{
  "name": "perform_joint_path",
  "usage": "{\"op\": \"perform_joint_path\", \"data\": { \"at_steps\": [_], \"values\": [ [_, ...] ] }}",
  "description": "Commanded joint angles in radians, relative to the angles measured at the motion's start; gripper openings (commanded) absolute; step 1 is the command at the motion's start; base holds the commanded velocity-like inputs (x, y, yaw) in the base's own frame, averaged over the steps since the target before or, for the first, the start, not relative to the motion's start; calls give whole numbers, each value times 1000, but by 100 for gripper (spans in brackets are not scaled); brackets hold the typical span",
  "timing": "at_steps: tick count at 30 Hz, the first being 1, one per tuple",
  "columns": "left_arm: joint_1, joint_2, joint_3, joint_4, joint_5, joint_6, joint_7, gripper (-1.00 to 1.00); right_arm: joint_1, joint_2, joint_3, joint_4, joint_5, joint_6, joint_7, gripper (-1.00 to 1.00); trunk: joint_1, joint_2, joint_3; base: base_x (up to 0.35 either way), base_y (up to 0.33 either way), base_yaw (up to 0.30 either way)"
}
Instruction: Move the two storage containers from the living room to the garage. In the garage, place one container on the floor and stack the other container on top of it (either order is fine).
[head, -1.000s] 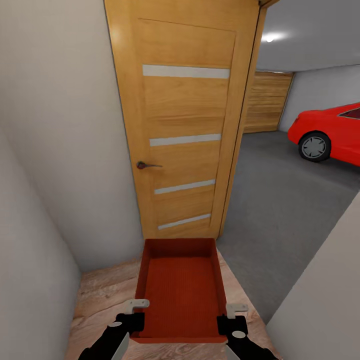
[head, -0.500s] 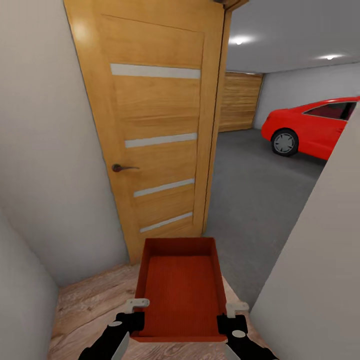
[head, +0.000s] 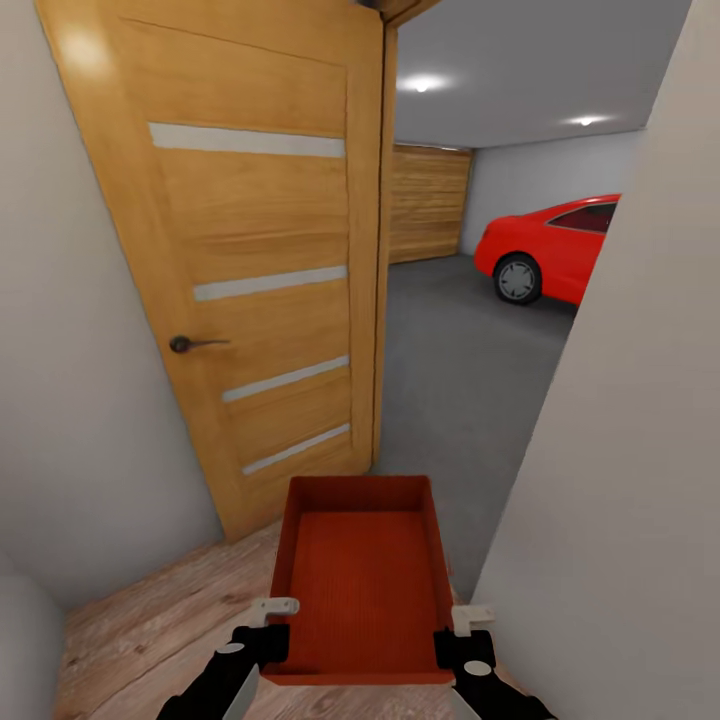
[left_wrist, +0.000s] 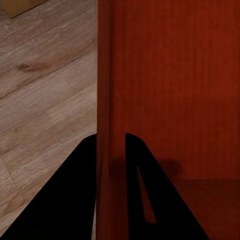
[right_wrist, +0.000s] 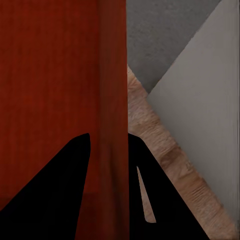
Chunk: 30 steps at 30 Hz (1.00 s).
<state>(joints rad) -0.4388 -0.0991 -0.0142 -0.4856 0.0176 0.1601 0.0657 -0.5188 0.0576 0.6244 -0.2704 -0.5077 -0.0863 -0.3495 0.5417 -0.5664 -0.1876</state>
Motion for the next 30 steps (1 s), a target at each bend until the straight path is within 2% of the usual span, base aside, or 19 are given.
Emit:
{"op": "perform_joint_path", "data": {
  "at_steps": [1, 7, 21, 30],
  "values": [
    [0, 13, -6, -5, -18, -7, 12, -100, -2, -8, -11, 20, -31, -9, -11, -100, 0, -2, -2, 0, 0, -271],
    [0, 13, -6, -1, -19, -6, 11, -100, -2, -9, -11, 20, -31, -9, -11, -100, 0, -2, -2, 47, 45, -108],
    [0, 15, -6, 2, -19, -5, 11, -100, -2, -9, -11, 20, -31, -9, -11, -100, 0, -2, -2, 221, 225, -6],
    [0, 14, -6, 2, -20, -5, 11, -100, -2, -6, -11, 20, -31, -9, -11, -100, 0, -2, -2, 230, 233, -210]
  ]
}}
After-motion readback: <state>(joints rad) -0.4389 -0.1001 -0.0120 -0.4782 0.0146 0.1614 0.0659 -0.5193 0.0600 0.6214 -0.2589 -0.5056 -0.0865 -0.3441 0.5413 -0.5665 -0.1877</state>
